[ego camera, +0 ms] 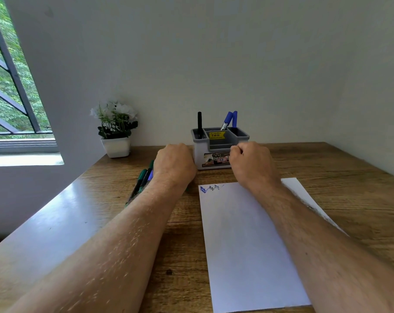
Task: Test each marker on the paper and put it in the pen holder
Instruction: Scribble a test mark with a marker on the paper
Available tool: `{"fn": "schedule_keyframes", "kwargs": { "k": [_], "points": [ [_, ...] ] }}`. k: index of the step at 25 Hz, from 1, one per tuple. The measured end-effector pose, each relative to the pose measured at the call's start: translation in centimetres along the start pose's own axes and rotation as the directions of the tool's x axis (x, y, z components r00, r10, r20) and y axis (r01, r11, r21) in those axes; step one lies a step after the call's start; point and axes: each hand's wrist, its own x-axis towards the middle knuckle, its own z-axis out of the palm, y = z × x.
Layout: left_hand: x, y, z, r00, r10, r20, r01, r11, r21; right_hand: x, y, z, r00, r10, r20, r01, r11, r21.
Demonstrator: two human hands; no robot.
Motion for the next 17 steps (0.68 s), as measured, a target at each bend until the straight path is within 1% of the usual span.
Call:
{"fn": "schedule_keyframes", "kwargs": {
  "k": [5,9,11,13,15,17],
  "points": [
    [0.0,-0.1,-1.3,0.993,-0.06,-0.106,0.038,0.98,-0.194,0.1,0.0,0.0,1.0,-0.008,-0.005,0.008,1.0,-0.004],
    [-0.6,0.8,-2.4,0.974,-0.034,-0.223,-0.04,0.946,-0.322,-0.1,-0.2,-0.1,0.997,-0.076,0.0,0.075,0.994,0.075],
    [-1.2,1.6,-2.8,0.959,-0.043,-0.279,-0.083,0.903,-0.423,-0.3,-0.5,-0.2,0.992,-0.127,-0.001,0.125,0.977,0.171],
    [-1.7,2.2,-3.0,0.944,-0.049,-0.326,-0.124,0.863,-0.489,-0.5,-0.8,-0.2,0.99,-0.143,-0.002,0.137,0.943,0.302],
    [-2.1,2.6,-2.9,0.931,-0.054,-0.362,-0.159,0.832,-0.531,-0.4,-1.1,-0.4,0.996,-0.088,0.022,0.068,0.889,0.453],
    [-2.3,2.9,-2.7,0.927,-0.034,-0.373,-0.193,0.81,-0.554,-0.2,-1.2,-0.6,0.996,-0.022,0.083,-0.032,0.802,0.596]
  ]
}}
